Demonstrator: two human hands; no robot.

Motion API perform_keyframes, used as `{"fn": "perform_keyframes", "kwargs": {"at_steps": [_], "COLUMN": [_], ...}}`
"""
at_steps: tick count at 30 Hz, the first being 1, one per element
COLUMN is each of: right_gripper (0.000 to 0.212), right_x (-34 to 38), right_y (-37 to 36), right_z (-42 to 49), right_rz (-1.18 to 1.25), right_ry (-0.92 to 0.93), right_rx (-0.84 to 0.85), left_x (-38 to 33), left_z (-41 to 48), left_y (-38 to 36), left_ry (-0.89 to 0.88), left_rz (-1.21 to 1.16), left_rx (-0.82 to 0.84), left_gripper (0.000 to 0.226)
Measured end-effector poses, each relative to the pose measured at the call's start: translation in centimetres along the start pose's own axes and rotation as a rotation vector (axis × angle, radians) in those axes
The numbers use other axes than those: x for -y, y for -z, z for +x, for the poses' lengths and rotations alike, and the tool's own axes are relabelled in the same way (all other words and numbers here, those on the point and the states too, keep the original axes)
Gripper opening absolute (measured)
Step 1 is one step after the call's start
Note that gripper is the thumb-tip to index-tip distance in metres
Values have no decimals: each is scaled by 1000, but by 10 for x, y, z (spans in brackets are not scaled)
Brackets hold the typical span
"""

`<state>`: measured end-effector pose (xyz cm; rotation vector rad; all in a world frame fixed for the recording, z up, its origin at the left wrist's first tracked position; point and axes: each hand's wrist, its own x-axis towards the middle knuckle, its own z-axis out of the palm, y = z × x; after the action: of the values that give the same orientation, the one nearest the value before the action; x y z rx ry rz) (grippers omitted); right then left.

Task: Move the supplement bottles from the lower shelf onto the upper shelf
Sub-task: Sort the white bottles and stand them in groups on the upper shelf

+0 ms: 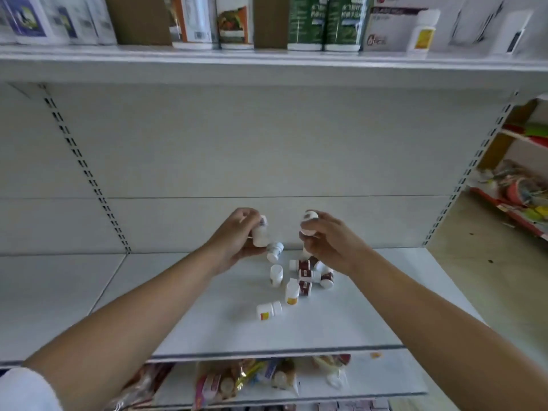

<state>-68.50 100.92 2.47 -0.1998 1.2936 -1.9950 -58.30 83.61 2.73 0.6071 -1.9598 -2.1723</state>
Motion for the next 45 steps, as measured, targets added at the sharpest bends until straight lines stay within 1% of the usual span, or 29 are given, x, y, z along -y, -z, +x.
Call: {"fn": "perform_keyframes", "kwargs": {"at_steps": [1,3,6,8,9,10,12,13,15,17,19,20,24,26,27,29,31,33,35,37,38,39,40,42,45], "right_gripper": [11,6,13,15,17,19,26,29,33,32,29,28,23,22,22,23,25,26,27,28,29,30,32,34,34], "right_x": [11,31,60,83,96,108,134,148,174,200,223,234,279,300,310,327,339,349,357,364,366,369,371,376,384], "right_y": [-5,-14,-28,-32,-34,-36,-41,-43,-45,-44,-42,-41,-34,-30,-29,-25,-18,-10,0,11,17,23,28,36,44], "right_z": [-20,-65,-131,-177,-199,-218,-253,-266,-285,-290,-284,-279,-248,-225,-213,-188,-163,-140,-119,-99,-89,-79,-70,-53,-32], "right_rz": [71,194,138,69,22,-33,-150,-199,-275,-345,-399,-419,-503,-519,-521,-510,-539,-632,-703,-779,-847,-922,-982,-1026,-1034], "right_ry": [-35,-82,-67,-15,31,87,210,268,368,439,494,522,592,605,610,616,614,601,570,543,531,519,507,476,453], "right_rx": [6,21,36,46,53,66,99,116,139,122,75,63,66,39,23,-10,-43,-81,-115,-149,-181,-220,-250,-257,-238], "left_x": [-14,-43,-80,-103,-113,-124,-149,-162,-188,-211,-230,-239,-276,-293,-300,-313,-322,-328,-335,-341,-344,-346,-348,-348,-343], "left_z": [-21,-64,-119,-153,-168,-183,-210,-220,-231,-232,-224,-217,-190,-171,-160,-137,-112,-86,-60,-39,-29,-21,-13,4,30], "left_y": [-6,-21,-40,-54,-61,-67,-80,-87,-98,-108,-116,-119,-135,-145,-150,-160,-172,-181,-189,-197,-202,-208,-214,-224,-233], "left_ry": [0,7,9,-24,-72,-147,-314,-380,-477,-551,-553,-526,-431,-422,-430,-452,-485,-531,-550,-567,-576,-567,-536,-471,-419], "left_rz": [-5,-38,-40,16,99,232,498,555,551,512,414,349,172,122,135,209,342,538,796,1114,1253,1340,1379,1384,1263], "left_rx": [18,76,199,253,270,264,200,163,164,216,293,318,339,347,331,280,220,157,127,110,89,66,57,70,53], "left_gripper": [10,17,19,22,27,34,46,46,43,39,34,35,46,42,38,30,21,20,19,25,33,41,45,42,30]}}
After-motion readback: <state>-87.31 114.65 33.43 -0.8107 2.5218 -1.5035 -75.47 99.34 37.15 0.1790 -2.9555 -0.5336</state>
